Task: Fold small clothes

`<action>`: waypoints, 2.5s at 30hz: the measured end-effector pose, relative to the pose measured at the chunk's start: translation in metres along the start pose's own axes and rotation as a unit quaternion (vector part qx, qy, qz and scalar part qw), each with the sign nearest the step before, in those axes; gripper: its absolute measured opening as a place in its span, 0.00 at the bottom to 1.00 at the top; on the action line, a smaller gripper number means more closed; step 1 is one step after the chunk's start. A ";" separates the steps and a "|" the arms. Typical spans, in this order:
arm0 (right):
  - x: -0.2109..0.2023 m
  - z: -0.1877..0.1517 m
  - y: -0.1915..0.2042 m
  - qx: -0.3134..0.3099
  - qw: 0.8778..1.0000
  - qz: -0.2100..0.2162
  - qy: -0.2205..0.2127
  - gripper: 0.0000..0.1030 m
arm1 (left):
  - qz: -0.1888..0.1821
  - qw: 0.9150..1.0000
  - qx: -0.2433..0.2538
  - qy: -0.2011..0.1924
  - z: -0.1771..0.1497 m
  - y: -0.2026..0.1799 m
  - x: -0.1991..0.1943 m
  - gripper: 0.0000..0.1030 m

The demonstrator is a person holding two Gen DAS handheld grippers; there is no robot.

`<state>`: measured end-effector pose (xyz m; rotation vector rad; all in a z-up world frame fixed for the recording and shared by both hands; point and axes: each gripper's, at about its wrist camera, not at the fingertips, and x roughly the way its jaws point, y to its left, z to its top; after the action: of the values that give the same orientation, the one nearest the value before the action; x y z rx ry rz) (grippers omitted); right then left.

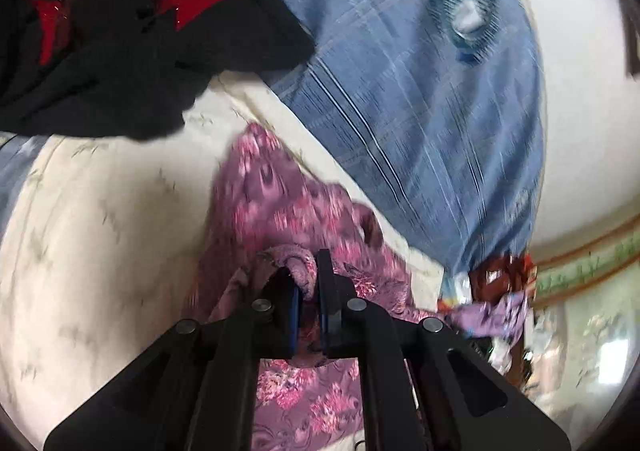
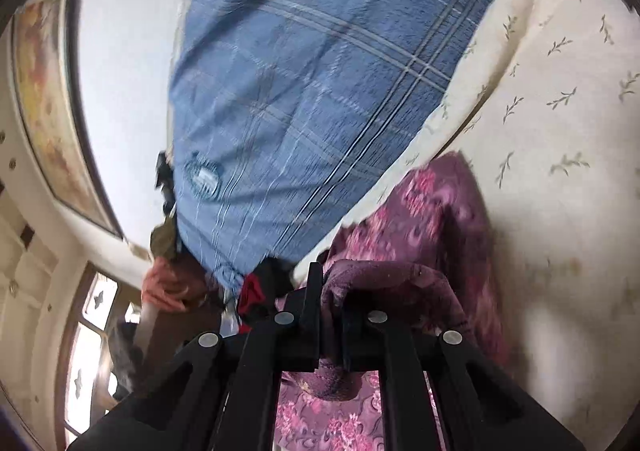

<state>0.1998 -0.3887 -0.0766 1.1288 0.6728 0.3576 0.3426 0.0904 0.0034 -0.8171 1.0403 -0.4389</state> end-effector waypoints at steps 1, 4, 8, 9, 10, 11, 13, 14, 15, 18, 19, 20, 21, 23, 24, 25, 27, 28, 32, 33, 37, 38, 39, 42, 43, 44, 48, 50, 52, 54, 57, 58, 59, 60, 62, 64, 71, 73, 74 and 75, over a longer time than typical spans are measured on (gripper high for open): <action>0.004 0.005 -0.005 0.010 1.000 -0.001 -0.004 0.10 | 0.003 1.000 -0.008 0.001 0.007 0.003 0.007 0.05; 0.016 0.020 -0.021 0.025 0.999 -0.012 -0.018 0.11 | 0.028 0.999 -0.028 0.014 0.026 0.011 0.033 0.05; 0.026 0.027 -0.031 0.031 0.999 -0.026 -0.011 0.13 | 0.045 0.997 -0.043 0.035 0.036 0.019 0.056 0.05; 0.026 0.027 -0.031 0.028 0.999 -0.023 -0.011 0.15 | 0.040 0.997 -0.049 0.036 0.038 0.019 0.057 0.05; 0.026 0.027 -0.031 0.028 0.999 -0.015 -0.011 0.18 | 0.030 0.997 -0.058 0.034 0.041 0.019 0.057 0.05; 0.026 0.029 -0.031 0.033 0.999 -0.003 -0.013 0.24 | 0.015 0.997 -0.071 0.033 0.043 0.021 0.055 0.08; 0.023 0.036 -0.038 0.065 0.997 0.017 -0.037 0.36 | -0.028 0.993 -0.112 0.026 0.048 0.028 0.052 0.19; 0.018 0.039 -0.043 0.084 0.995 0.023 -0.056 0.42 | -0.039 0.991 -0.129 0.022 0.050 0.033 0.051 0.30; 0.015 0.042 -0.046 0.093 0.993 0.022 -0.069 0.44 | -0.045 0.989 -0.143 0.017 0.052 0.036 0.050 0.34; 0.005 0.050 -0.056 0.118 0.988 0.018 -0.098 0.46 | -0.054 0.985 -0.165 -0.008 0.056 0.043 0.035 0.45; 0.003 0.051 -0.057 0.120 0.987 0.014 -0.101 0.47 | -0.059 0.984 -0.168 -0.020 0.058 0.046 0.027 0.55; 0.000 0.052 -0.056 0.118 0.988 0.010 -0.103 0.48 | -0.054 0.984 -0.166 -0.034 0.058 0.047 0.018 0.61; -0.003 0.052 -0.054 0.111 0.989 0.007 -0.101 0.49 | -0.046 0.985 -0.161 -0.040 0.059 0.047 0.012 0.63; -0.007 0.050 -0.047 0.089 0.992 -0.010 -0.094 0.55 | -0.007 0.990 -0.135 -0.039 0.057 0.043 0.005 0.64; -0.007 0.048 -0.043 0.074 0.993 -0.022 -0.085 0.57 | 0.008 0.992 -0.119 -0.031 0.056 0.040 0.006 0.64; -0.005 0.046 -0.039 0.059 0.995 -0.039 -0.073 0.58 | 0.019 0.994 -0.108 -0.025 0.056 0.039 0.009 0.64; 0.002 0.041 -0.031 0.026 0.995 -0.080 -0.047 0.58 | 0.044 0.996 -0.075 -0.006 0.051 0.032 0.017 0.64; 0.006 0.039 -0.027 0.012 0.995 -0.096 -0.038 0.59 | 0.053 0.997 -0.060 0.005 0.050 0.028 0.023 0.64; 0.023 0.038 -0.015 -0.043 0.988 -0.150 -0.023 0.61 | 0.087 0.995 0.012 0.045 0.046 0.008 0.048 0.64; 0.028 0.040 -0.013 -0.050 0.986 -0.155 -0.019 0.63 | 0.099 0.993 0.033 0.053 0.045 0.004 0.053 0.64; 0.063 0.050 -0.007 -0.084 0.975 -0.204 0.013 0.64 | 0.154 0.980 0.095 0.080 0.042 -0.007 0.074 0.64; 0.073 0.052 -0.006 -0.092 0.971 -0.220 0.018 0.63 | 0.168 0.977 0.108 0.079 0.041 -0.010 0.079 0.62; 0.080 0.052 -0.005 -0.106 0.968 -0.228 0.023 0.59 | 0.176 0.974 0.122 0.073 0.040 -0.014 0.080 0.52; 0.089 0.049 0.015 -0.174 0.955 -0.238 0.026 0.05 | 0.161 0.976 0.145 0.034 0.037 -0.026 0.066 0.06; 0.083 0.048 0.026 -0.189 0.957 -0.220 0.012 0.05 | 0.154 0.977 0.147 0.014 0.037 -0.029 0.060 0.05; 0.072 0.049 0.039 -0.204 0.958 -0.199 -0.014 0.05 | 0.154 0.976 0.152 -0.011 0.039 -0.033 0.053 0.04; 0.057 0.067 0.032 -0.166 0.965 -0.193 -0.055 0.05 | 0.187 0.974 0.124 -0.022 0.051 -0.020 0.068 0.03; 0.064 0.072 0.012 -0.144 0.961 -0.232 -0.043 0.05 | 0.221 0.969 0.110 -0.003 0.052 -0.007 0.089 0.04; 0.074 0.072 -0.010 -0.121 0.954 -0.275 -0.018 0.06 | 0.225 0.970 0.097 0.010 0.052 0.004 0.097 0.04; 0.079 0.070 -0.020 -0.104 0.951 -0.290 0.001 0.12 | 0.217 0.972 0.084 0.006 0.051 0.006 0.089 0.08; 0.062 0.061 -0.003 -0.117 0.954 -0.276 -0.017 0.13 | 0.208 0.974 0.088 -0.011 0.044 0.000 0.061 0.08; 0.055 0.055 0.007 -0.126 0.957 -0.261 -0.020 0.16 | 0.199 0.975 0.098 -0.017 0.038 -0.005 0.050 0.10; 0.048 0.048 0.017 -0.134 0.961 -0.242 -0.020 0.22 | 0.192 0.975 0.110 -0.023 0.031 -0.011 0.039 0.18; 0.036 0.036 0.025 -0.144 0.967 -0.211 -0.019 0.27 | 0.185 0.975 0.120 -0.026 0.024 -0.015 0.032 0.24; 0.025 0.016 0.034 -0.153 0.972 -0.178 -0.011 0.46 | 0.177 0.974 0.140 -0.024 0.001 -0.020 0.024 0.47; 0.018 -0.008 0.031 -0.156 0.973 -0.169 0.007 0.46 | 0.193 0.968 0.159 -0.006 -0.018 -0.018 0.029 0.47; -0.019 -0.037 0.020 -0.114 0.970 -0.213 0.003 0.42 | 0.218 0.969 0.111 0.040 -0.052 0.010 0.025 0.46; -0.046 -0.048 0.028 -0.118 0.971 -0.209 -0.011 0.51 | 0.207 0.972 0.110 0.022 -0.068 0.011 -0.001 0.46; -0.057 -0.054 0.029 -0.121 0.969 -0.215 -0.016 0.52 | 0.202 0.973 0.109 0.018 -0.076 0.013 -0.010 0.47; -0.069 -0.062 0.028 -0.121 0.967 -0.222 -0.024 0.53 | 0.194 0.975 0.104 0.017 -0.086 0.015 -0.018 0.47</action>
<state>0.1087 -0.3735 -0.0457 0.7248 0.7946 0.0262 0.2576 0.0785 -0.0196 -0.4062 1.1336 -0.2237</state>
